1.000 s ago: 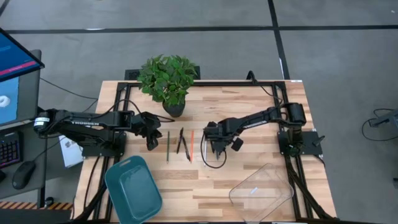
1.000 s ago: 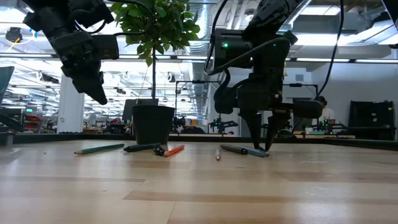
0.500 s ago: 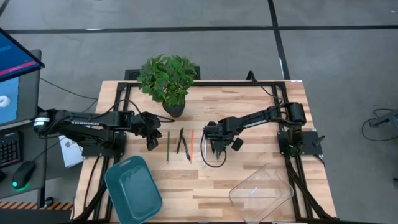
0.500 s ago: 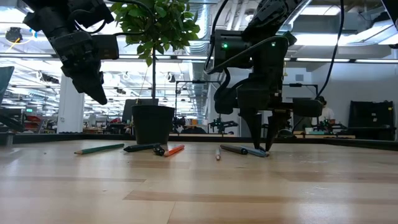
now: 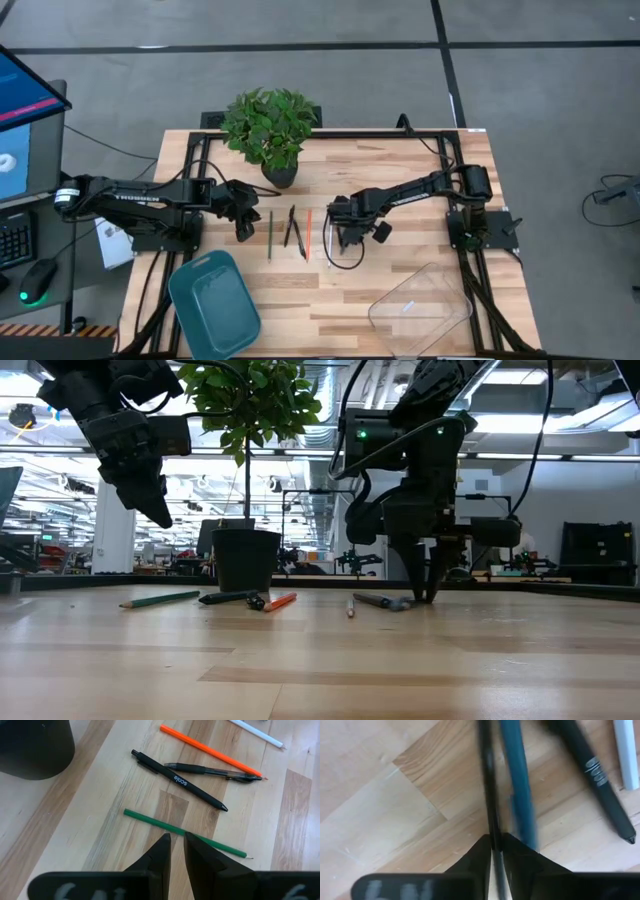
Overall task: Sort pens & pencils
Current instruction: Put the black pencil into the transparent bin
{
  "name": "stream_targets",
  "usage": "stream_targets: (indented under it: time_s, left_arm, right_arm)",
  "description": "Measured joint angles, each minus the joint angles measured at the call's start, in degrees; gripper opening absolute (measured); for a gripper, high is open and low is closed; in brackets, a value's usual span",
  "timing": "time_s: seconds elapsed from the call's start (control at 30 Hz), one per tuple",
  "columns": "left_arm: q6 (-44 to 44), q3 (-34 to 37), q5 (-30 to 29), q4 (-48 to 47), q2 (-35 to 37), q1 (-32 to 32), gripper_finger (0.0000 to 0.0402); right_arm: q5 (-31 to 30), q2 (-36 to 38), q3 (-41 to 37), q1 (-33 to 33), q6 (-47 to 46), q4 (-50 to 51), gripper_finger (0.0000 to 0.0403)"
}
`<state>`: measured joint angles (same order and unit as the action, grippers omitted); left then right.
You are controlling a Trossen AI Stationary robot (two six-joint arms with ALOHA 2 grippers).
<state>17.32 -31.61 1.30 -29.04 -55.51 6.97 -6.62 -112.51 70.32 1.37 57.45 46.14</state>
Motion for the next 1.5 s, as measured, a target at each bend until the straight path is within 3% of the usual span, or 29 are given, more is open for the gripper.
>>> stream_targets:
  time_s: [1.5]
  left_arm:
    - [-0.1, 0.0, -0.1, 0.0, 0.0, 0.0, 0.0043]
  right_arm:
    - [0.8, 0.1, 1.5, 0.2, -9.9, 1.4, 0.0055]
